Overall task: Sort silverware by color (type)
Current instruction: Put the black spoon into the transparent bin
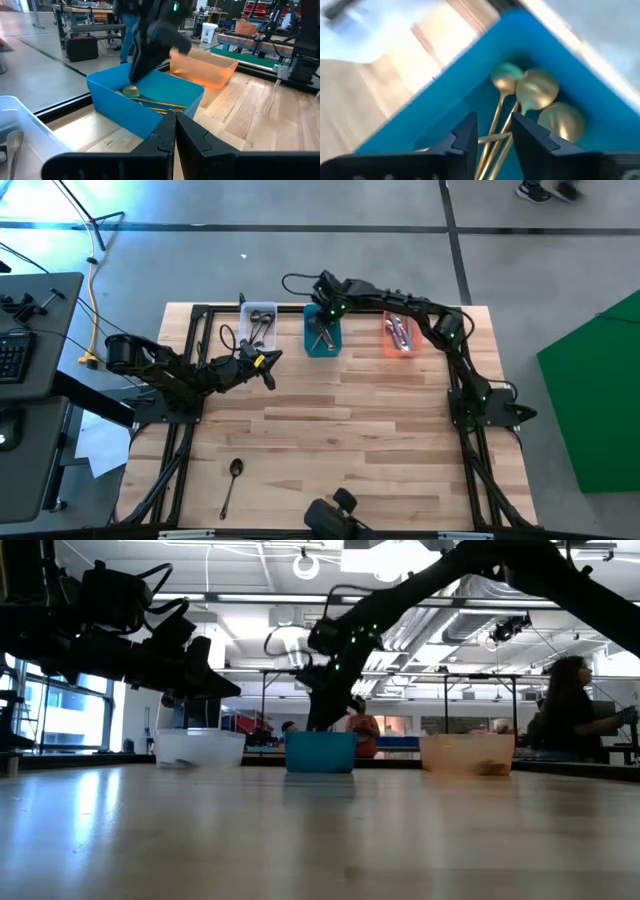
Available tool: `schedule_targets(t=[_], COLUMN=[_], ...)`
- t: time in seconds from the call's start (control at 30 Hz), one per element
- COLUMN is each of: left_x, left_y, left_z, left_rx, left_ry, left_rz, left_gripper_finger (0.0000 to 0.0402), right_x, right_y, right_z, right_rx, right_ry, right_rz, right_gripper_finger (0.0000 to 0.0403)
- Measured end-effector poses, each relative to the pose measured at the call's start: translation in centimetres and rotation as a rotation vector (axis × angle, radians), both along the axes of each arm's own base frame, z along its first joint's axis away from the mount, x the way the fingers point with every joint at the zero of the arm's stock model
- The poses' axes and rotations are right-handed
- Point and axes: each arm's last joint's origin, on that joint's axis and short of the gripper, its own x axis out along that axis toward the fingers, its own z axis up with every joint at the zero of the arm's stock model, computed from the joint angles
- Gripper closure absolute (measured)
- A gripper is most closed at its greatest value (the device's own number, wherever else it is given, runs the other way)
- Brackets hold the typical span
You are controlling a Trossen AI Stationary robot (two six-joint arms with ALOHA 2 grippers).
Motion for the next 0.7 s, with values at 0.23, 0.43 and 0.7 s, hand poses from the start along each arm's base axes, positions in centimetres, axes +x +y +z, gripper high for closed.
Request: schedule_targets(t=[0.23, 0.43, 0.7], left_x=[0.0, -0.2, -0.4], left_y=[0.1, 0.5, 0.5], left_z=[0.2, 1.0, 1.4], left_rx=[0.025, 0.02, 0.006], left_ry=[0.011, -0.047, -0.029], left_rz=[-0.037, -0.096, -0.151], left_gripper_finger=[0.0399, 0.0399, 0.0399], right_x=[-1.2, -0.8, 1.8], right_y=[1.6, 3.5, 7.3], right_z=[6.4, 8.8, 4.6], right_rx=[-0.216, -0.331, -0.47], right_ry=[-0.007, -0.045, -0.273], right_rz=[0.179, 0.296, 0.377], right_gripper_finger=[0.0342, 0.0396, 0.0401])
